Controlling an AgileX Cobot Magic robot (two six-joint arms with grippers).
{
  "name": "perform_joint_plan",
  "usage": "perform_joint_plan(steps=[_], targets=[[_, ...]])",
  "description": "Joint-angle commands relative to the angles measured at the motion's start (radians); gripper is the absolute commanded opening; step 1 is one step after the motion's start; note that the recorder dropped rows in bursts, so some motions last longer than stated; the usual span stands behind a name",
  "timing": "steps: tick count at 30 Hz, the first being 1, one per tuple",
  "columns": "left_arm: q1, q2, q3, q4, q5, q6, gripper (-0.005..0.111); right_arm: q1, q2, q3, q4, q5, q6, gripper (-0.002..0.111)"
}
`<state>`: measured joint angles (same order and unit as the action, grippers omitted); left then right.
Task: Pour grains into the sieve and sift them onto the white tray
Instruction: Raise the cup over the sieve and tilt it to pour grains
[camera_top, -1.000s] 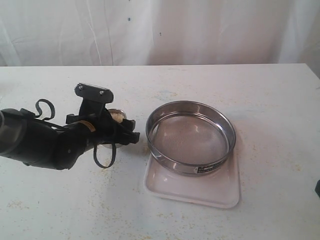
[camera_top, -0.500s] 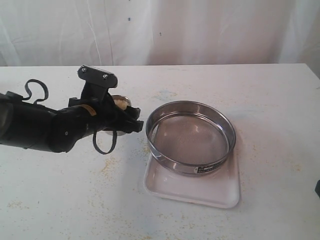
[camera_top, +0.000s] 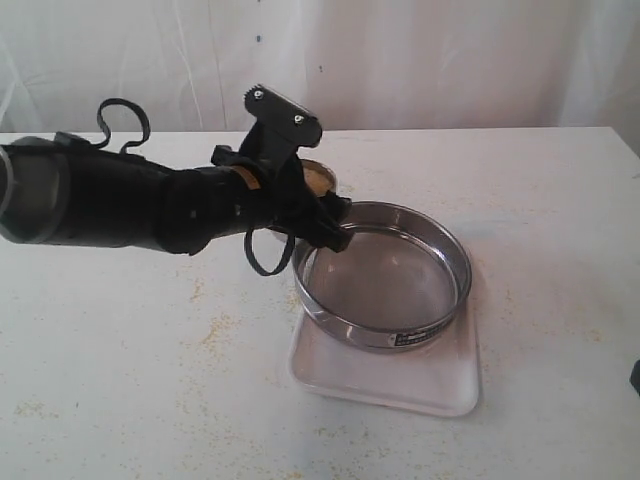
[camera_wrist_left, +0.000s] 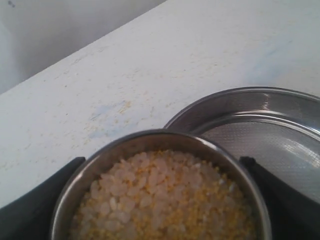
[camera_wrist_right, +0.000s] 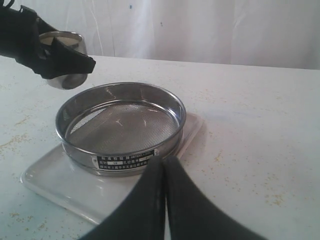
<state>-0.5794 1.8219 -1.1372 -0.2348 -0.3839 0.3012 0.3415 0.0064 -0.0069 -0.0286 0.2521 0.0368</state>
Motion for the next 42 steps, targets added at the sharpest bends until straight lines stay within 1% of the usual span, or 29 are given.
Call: perform_joint_plan(steps=[1,5,9,14,16,22,29,33,36,38,42], targets=[[-0.031,-0.008,-0.074,0.005,0.081,0.106,0.0,-0.004,-0.006,0.007,-0.002,-0.007,0.002,0.0],[-0.051,0.034,-0.149,0.009,0.185,0.171,0.0,-0.004,-0.006,0.007,-0.002,-0.007,0.002,0.0],[-0.069,0.086,-0.213,0.013,0.252,0.204,0.0,-0.004,-0.006,0.007,-0.002,-0.007,0.002,0.0],[-0.083,0.139,-0.283,0.021,0.339,0.292,0.0,-0.004,-0.006,0.007,-0.002,-0.007,0.002,0.0],[-0.091,0.154,-0.308,0.045,0.372,0.308,0.0,-0.004,-0.006,0.007,-0.002,-0.007,0.002,0.0],[-0.106,0.18,-0.372,0.182,0.464,0.308,0.0,-0.004,-0.006,0.007,-0.002,-0.007,0.002,0.0],[-0.12,0.214,-0.448,0.4,0.62,0.302,0.0,-0.004,-0.006,0.007,-0.002,-0.007,0.002,0.0],[-0.135,0.24,-0.497,0.562,0.709,0.273,0.0,-0.004,-0.006,0.007,-0.002,-0.007,0.002,0.0],[-0.148,0.249,-0.515,0.703,0.74,0.203,0.0,-0.004,-0.006,0.007,-0.002,-0.007,0.002,0.0],[-0.152,0.251,-0.517,0.764,0.744,0.171,0.0,-0.004,-0.006,0.007,-0.002,-0.007,0.002,0.0],[-0.152,0.258,-0.517,0.831,0.751,0.166,0.0,-0.004,-0.006,0.007,-0.002,-0.007,0.002,0.0]])
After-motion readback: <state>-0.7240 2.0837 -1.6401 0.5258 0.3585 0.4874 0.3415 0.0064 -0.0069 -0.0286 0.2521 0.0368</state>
